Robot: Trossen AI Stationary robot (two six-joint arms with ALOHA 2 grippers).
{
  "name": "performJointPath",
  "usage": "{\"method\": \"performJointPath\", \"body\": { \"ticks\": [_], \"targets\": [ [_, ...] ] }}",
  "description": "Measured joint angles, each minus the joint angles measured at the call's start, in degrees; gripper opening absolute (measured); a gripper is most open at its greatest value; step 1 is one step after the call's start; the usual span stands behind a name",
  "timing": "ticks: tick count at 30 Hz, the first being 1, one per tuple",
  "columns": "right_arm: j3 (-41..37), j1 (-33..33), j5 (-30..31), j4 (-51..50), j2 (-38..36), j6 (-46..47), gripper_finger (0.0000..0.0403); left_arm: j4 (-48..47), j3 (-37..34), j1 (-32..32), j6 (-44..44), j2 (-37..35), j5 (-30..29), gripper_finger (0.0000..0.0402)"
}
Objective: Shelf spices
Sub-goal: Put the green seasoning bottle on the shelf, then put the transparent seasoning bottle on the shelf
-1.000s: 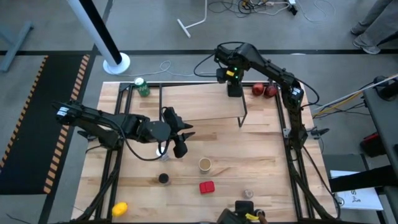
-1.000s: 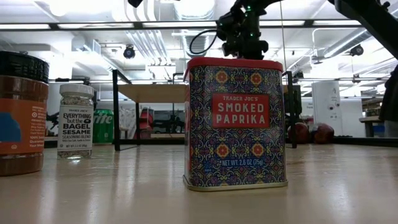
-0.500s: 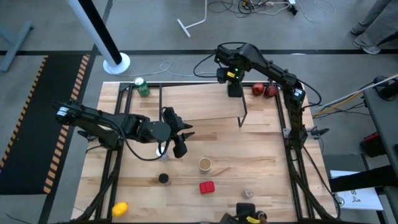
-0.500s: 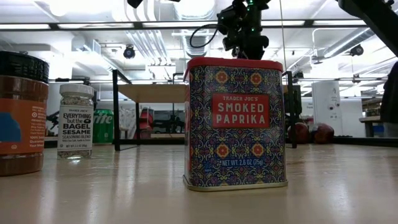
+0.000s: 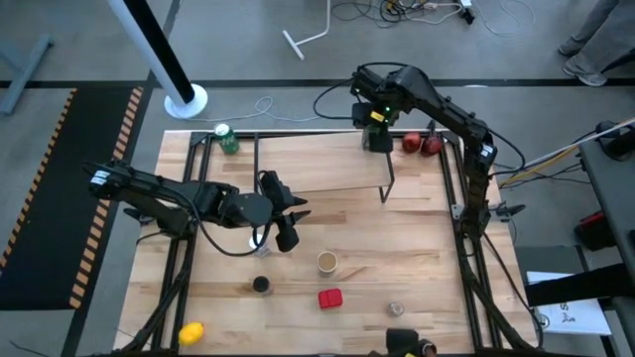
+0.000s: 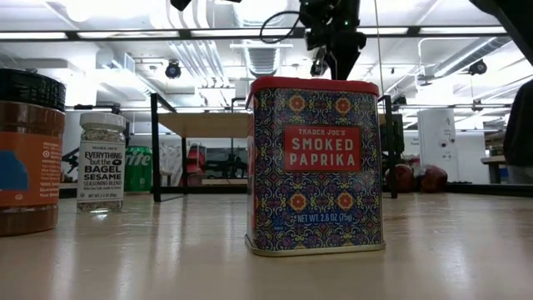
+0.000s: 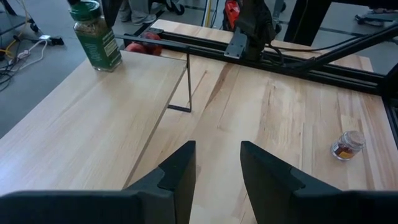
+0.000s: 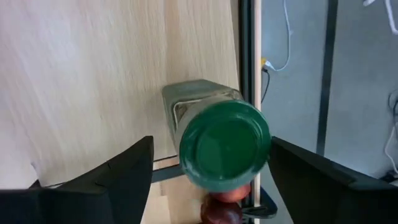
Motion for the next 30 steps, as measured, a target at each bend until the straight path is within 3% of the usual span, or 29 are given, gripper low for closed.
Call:
{"method": "performJointPath", "body": {
  "ticks": [20,30],
  "targets": [
    [-0.2,4.9,0.0,0.1,-13.3,9.6,0.0283,3.9,0.0,0.1,1.5,0.4,-0.1,0.0113],
    [-8.9,14.6,-0.6,0.0,-21.7,22.9,0.0270,6.8,0.0,0.1,3.3,0.7,0.0,0.0113]
  ]
}}
